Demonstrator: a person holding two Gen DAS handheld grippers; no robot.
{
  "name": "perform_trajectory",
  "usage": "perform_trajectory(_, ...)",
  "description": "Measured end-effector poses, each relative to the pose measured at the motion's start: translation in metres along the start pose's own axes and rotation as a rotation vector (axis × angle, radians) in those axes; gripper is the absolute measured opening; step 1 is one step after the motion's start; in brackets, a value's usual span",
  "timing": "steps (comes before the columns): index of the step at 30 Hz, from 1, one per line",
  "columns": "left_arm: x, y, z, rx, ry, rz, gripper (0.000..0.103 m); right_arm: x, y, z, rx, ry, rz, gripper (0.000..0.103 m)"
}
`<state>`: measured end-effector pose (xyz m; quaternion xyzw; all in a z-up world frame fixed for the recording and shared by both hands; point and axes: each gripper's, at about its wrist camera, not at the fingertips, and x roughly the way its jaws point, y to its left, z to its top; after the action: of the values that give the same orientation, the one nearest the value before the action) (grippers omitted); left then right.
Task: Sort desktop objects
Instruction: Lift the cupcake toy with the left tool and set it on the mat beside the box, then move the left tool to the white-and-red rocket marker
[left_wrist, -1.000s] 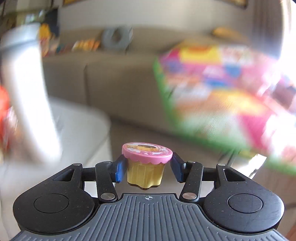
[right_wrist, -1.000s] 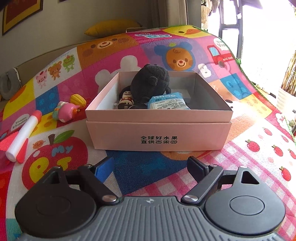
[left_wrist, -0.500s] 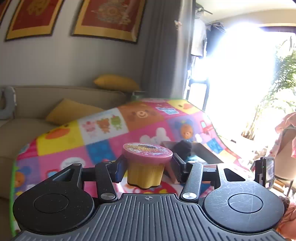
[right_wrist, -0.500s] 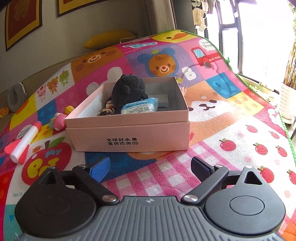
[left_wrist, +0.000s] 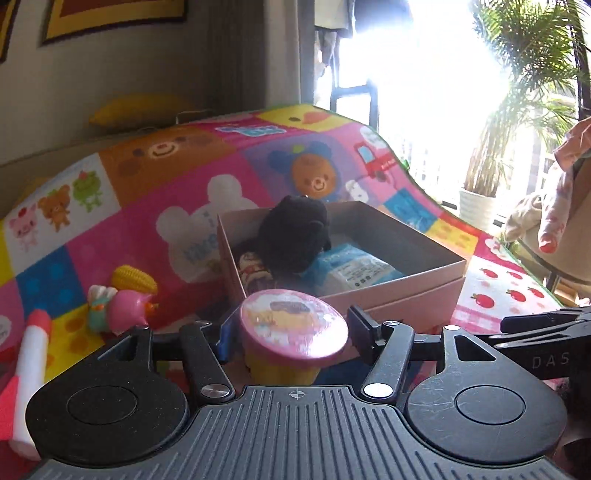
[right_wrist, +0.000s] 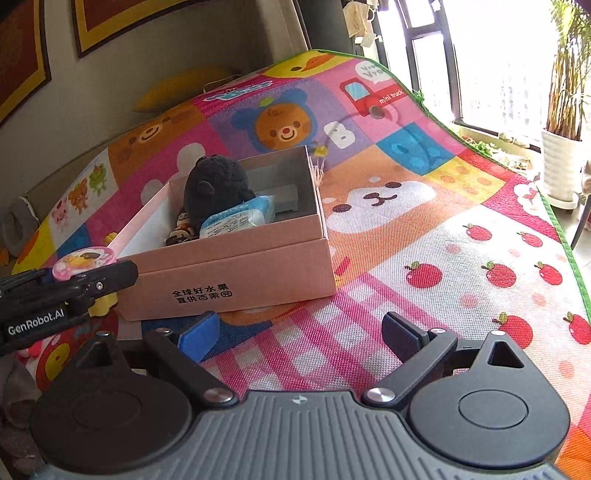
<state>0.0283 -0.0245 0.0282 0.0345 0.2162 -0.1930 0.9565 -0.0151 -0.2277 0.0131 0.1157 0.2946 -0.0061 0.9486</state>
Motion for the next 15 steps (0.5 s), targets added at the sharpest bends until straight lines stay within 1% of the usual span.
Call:
perform_trajectory(1, -0.005, -0.001, -0.005, -0.002, 0.004, -0.009, 0.071, 0.0, 0.0, 0.0, 0.002, 0.0, 0.004, 0.097)
perform_trajectory(3, -0.011, -0.001, -0.016, -0.025, 0.042, -0.05, 0.071, 0.0, -0.001, 0.0, 0.008, 0.001, 0.014, 0.098)
perform_trajectory(4, -0.016, -0.002, -0.02, -0.03, 0.049, -0.053, 0.072, 0.001, -0.001, 0.0, 0.009, 0.004, 0.017, 0.098)
perform_trajectory(5, -0.022, -0.002, -0.022, -0.032, 0.044, -0.054, 0.075, 0.002, -0.001, 0.0, 0.011, 0.009, 0.018, 0.098)
perform_trajectory(6, -0.029, -0.001, -0.022, -0.036, 0.035, -0.054, 0.084, 0.003, -0.001, 0.001, 0.012, 0.015, 0.018, 0.098)
perform_trajectory(8, -0.043, 0.003, -0.019, -0.04, 0.012, -0.052, 0.093, 0.004, -0.001, 0.001, 0.013, 0.019, 0.017, 0.098)
perform_trajectory(9, -0.051, 0.006, -0.017, -0.035, -0.01, -0.036, 0.094, 0.004, -0.001, 0.001, 0.014, 0.017, 0.016, 0.099)
perform_trajectory(10, -0.059, 0.009, -0.014, -0.025, -0.031, -0.009, 0.095, 0.003, 0.0, 0.001, 0.014, 0.014, 0.015, 0.099)
perform_trajectory(11, -0.066, 0.015, -0.011, -0.013, -0.053, 0.037, 0.095, 0.002, 0.0, 0.001, 0.012, 0.011, 0.013, 0.099)
perform_trajectory(13, -0.072, 0.033, -0.004, -0.01, -0.076, 0.181, 0.096, 0.001, 0.002, 0.0, 0.001, 0.005, 0.009, 0.099)
perform_trajectory(14, -0.072, 0.045, -0.002, -0.033, -0.072, 0.248, 0.096, 0.001, 0.004, 0.0, -0.008, 0.002, 0.009, 0.099)
perform_trajectory(15, -0.071, 0.06, -0.001, -0.077, -0.057, 0.302, 0.096, 0.0, 0.005, 0.0, -0.017, -0.002, 0.01, 0.099)
